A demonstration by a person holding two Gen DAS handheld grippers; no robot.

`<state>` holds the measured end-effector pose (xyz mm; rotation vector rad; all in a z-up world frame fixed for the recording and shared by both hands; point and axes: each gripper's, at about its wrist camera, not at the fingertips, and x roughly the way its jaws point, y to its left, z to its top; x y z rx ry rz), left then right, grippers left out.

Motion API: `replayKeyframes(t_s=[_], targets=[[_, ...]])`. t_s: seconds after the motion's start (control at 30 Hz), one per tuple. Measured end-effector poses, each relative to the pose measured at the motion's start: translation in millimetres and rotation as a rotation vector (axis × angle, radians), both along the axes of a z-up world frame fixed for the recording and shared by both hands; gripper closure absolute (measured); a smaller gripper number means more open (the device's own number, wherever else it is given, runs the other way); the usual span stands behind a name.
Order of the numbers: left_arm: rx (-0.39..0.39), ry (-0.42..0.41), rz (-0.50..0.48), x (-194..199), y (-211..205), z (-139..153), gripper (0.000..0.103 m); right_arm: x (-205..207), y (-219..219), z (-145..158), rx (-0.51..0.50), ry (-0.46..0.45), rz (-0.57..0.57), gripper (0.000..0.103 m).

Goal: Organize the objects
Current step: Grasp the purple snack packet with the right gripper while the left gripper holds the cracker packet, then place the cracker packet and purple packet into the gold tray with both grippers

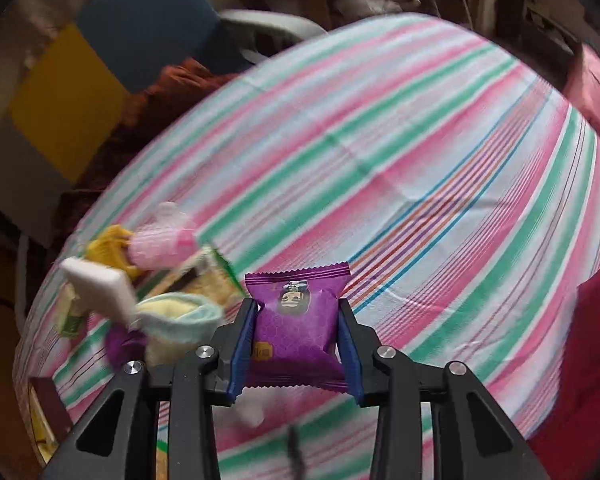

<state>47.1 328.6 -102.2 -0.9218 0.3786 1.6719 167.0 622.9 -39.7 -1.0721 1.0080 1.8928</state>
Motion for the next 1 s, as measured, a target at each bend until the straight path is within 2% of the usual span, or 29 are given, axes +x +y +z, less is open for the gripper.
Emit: replayKeyframes(t_s=[0.13, 0.23, 0.47, 0.57, 0.67, 0.8, 1.0], targets=[[0.04, -0.011, 0.022, 0, -18, 21, 0.055, 6, -21, 30, 0.049, 0.098, 0.086, 0.065], [0.064, 0.006, 0.06, -2, -38, 41, 0.055, -12, -48, 47, 0.076, 0.156, 0.188, 0.065], [0.1, 0.02, 0.274, -39, -105, 83, 0.055, -75, -138, 66, 0.123, 0.199, 0.491, 0.065], [0.103, 0.013, 0.396, -65, -145, 93, 0.055, -96, -194, 70, 0.123, 0.219, 0.639, 0.065], [0.097, 0.015, 0.525, -91, -188, 99, 0.055, -120, -246, 71, 0.116, 0.24, 0.782, 0.065], [0.04, 0.015, 0.683, -128, -241, 88, 0.055, -144, -311, 66, 0.103, 0.24, 0.942, 0.065], [-0.063, -0.014, 0.842, -165, -289, 61, 0.055, -181, -381, 33, 0.078, 0.177, 1.103, 0.065]])
